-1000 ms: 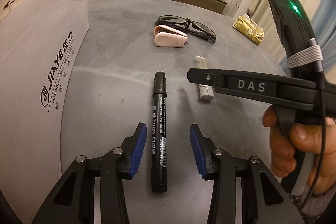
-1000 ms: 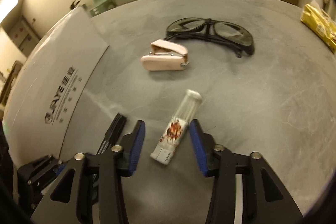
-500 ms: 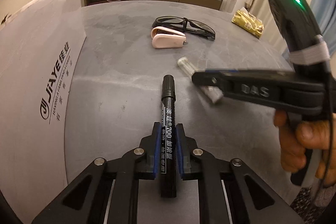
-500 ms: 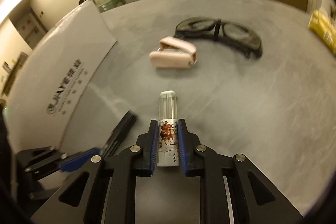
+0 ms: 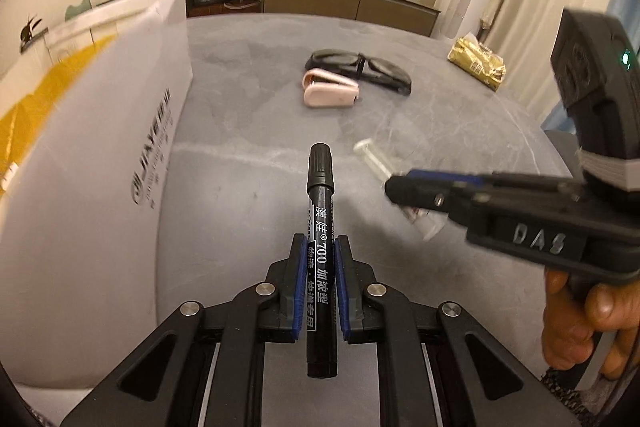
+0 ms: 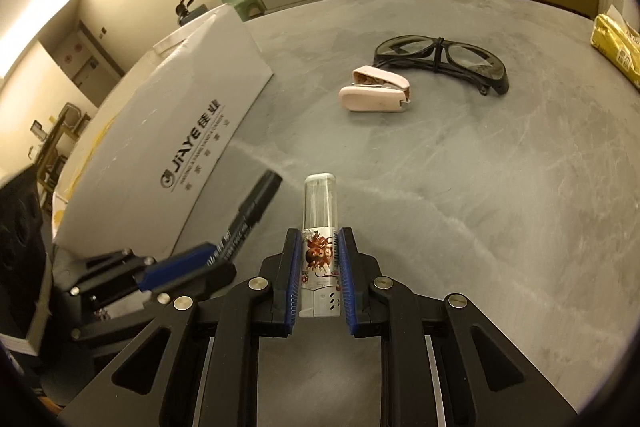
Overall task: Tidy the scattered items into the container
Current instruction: 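Grasp the clear lip-balm tube with the right tool while the left holds the marker, then lift and carry the black marker and clear tube over the white box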
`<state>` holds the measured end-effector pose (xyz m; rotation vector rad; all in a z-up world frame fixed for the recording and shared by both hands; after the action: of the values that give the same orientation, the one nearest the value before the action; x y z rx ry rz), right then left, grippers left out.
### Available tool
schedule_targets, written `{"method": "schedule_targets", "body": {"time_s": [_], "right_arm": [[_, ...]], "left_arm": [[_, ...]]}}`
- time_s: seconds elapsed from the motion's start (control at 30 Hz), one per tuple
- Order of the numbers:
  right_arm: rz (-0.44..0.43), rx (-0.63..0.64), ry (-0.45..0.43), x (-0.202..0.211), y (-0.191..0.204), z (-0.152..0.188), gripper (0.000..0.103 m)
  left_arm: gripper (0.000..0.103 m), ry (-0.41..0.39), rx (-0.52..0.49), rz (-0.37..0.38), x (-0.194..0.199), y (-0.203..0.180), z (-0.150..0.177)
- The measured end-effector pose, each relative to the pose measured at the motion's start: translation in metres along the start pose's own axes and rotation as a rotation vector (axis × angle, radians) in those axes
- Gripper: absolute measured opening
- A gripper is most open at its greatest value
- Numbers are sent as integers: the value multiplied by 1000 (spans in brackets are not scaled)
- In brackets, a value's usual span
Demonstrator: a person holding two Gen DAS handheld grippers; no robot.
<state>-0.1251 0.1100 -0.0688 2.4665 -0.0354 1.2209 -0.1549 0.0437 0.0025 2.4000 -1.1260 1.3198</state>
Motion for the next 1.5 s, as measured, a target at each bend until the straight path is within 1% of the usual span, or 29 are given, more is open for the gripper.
{"method": "schedule_targets", "body": {"time_s": [0.43, 0.97, 1.37, 1.5], "right_arm": [[-47, 43, -66, 35, 28, 4, 19], [-91, 72, -152, 76, 49, 7, 19], [-79, 78, -189, 94, 56, 10, 19], [-93, 79, -192, 97, 65, 8, 19]], "left_arm": [[14, -59, -27, -43, 47, -12, -3], [14, -124, -53, -74, 90, -28, -5], [14, -173, -39, -62, 120, -31, -7], [14, -186, -33, -54, 126, -28, -8]]}}
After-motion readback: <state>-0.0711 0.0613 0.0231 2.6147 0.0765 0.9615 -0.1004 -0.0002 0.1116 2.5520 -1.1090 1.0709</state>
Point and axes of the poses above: each gripper's, at about its wrist camera, not at the fingertips, and x roughly against the way its jaws point, y to its left, z to its underside, the point moved 3 cm from there along -x, roughly the way its jaws point, and after that the axes turned 2 degrees about x, right-handed, at the moved point
